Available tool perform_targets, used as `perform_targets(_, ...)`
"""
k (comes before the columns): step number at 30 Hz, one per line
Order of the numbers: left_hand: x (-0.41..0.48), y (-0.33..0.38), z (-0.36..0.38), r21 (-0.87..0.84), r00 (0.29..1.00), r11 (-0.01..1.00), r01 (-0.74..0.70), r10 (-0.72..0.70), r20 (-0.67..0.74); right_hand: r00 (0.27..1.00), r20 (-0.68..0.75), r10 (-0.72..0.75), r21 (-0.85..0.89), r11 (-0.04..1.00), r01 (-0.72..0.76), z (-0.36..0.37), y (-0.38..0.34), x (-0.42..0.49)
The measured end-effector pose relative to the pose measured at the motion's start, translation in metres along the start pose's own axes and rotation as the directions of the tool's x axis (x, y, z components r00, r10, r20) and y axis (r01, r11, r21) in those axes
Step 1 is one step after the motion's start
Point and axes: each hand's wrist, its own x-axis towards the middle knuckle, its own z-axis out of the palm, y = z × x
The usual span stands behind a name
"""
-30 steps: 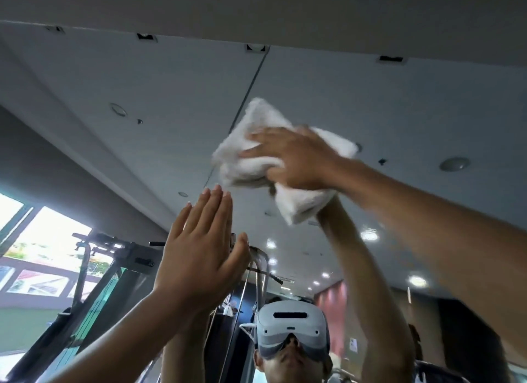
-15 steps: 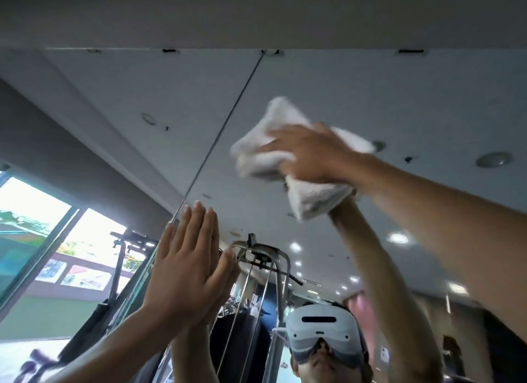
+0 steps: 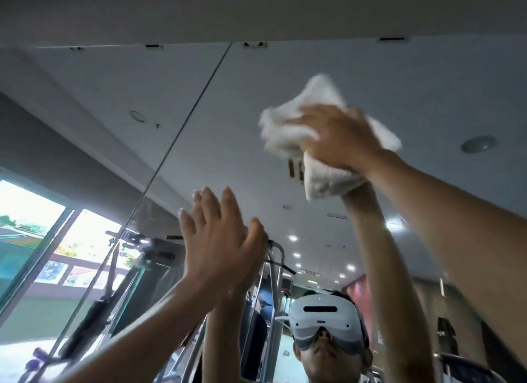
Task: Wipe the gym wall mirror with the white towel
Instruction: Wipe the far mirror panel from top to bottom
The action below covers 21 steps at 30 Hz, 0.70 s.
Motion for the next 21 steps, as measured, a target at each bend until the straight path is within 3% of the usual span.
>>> perform_targets(1,-0.003,0.010,0.002,0.000,1.000,1.000,-0.027,0.027,0.001,0.966,-0.126,0.225,0.040,0.974,-0.222,0.003,0.007,0.001)
perform_targets(2,-0.006,0.019,0.005,0.002,0.999,0.999,-0.054,0.054,0.002,0.884,-0.222,0.412,0.084,0.911,-0.404,0.010,0.006,0.001)
perform_targets(3,-0.010,0.026,0.007,0.002,0.997,0.997,-0.080,0.080,0.010,0.819,-0.272,0.505,0.102,0.862,-0.497,0.017,-0.003,0.000)
perform_targets(4,-0.015,0.029,0.010,0.005,0.994,0.994,-0.106,0.106,0.024,0.823,-0.284,0.491,0.075,0.868,-0.492,0.023,-0.017,-0.003)
perform_targets(5,-0.019,0.029,0.014,0.013,0.991,0.991,-0.133,0.133,0.032,0.888,-0.251,0.385,0.015,0.919,-0.394,0.030,-0.032,-0.010)
perform_targets(7,-0.024,0.023,0.020,0.014,0.981,0.981,-0.192,0.192,-0.010,0.996,-0.086,0.023,-0.067,0.997,-0.029,0.034,-0.058,-0.031)
perform_targets(9,-0.027,0.015,0.025,-0.003,0.970,0.972,-0.237,0.236,-0.061,0.961,0.090,-0.262,-0.021,0.964,0.265,0.028,-0.059,-0.045)
perform_targets(10,-0.027,0.014,0.026,-0.008,0.967,0.969,-0.246,0.245,-0.068,0.932,0.138,-0.335,0.009,0.941,0.337,0.020,-0.048,-0.045)
perform_targets(12,-0.028,0.013,0.027,-0.014,0.969,0.971,-0.240,0.239,-0.064,0.936,0.167,-0.309,-0.004,0.949,0.314,0.005,-0.017,-0.038)
perform_targets(15,-0.029,0.015,0.027,-0.027,0.972,0.973,-0.230,0.228,-0.061,0.998,-0.015,0.065,-0.031,0.997,-0.065,-0.004,0.026,-0.026)
perform_targets(17,-0.030,0.016,0.025,-0.030,0.974,0.975,-0.220,0.217,-0.060,0.949,-0.172,0.264,-0.039,0.961,-0.274,0.006,0.020,-0.024)
perform_targets(19,-0.030,0.016,0.023,-0.034,0.975,0.976,-0.214,0.212,-0.060,0.936,-0.185,0.300,-0.061,0.947,-0.316,0.019,-0.006,-0.027)
perform_targets(21,-0.030,0.015,0.022,-0.034,0.976,0.976,-0.214,0.212,-0.055,0.974,-0.114,0.193,-0.070,0.977,-0.202,0.028,-0.037,-0.035)
